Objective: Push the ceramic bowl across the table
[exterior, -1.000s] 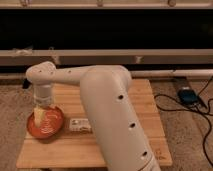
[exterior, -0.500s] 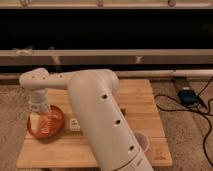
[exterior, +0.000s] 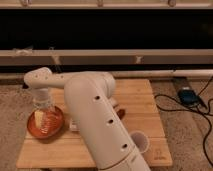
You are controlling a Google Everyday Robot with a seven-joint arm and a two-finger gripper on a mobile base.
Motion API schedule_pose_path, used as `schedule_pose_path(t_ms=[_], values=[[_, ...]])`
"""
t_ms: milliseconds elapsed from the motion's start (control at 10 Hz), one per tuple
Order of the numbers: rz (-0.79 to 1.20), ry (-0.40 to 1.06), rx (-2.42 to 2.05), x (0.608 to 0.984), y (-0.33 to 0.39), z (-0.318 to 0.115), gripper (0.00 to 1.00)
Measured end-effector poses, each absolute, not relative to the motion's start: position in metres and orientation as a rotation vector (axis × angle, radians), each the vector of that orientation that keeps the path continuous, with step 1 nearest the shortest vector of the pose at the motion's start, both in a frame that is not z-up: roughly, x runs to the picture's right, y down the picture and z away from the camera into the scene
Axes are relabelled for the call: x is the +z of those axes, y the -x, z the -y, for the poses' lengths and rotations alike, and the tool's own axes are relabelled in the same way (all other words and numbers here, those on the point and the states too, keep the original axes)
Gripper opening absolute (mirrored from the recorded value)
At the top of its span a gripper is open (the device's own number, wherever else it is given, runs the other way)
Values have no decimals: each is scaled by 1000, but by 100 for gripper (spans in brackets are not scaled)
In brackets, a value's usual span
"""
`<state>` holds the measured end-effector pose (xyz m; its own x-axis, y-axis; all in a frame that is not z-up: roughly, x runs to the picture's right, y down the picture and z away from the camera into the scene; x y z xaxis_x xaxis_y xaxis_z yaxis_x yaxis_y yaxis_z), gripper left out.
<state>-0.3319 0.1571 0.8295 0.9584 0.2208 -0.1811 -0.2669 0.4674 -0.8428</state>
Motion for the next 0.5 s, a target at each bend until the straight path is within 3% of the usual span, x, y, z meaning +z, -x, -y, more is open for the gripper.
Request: schedule_pose_path(t_ms=[500], values=[[-78, 950, 434, 862, 306, -118, 80]])
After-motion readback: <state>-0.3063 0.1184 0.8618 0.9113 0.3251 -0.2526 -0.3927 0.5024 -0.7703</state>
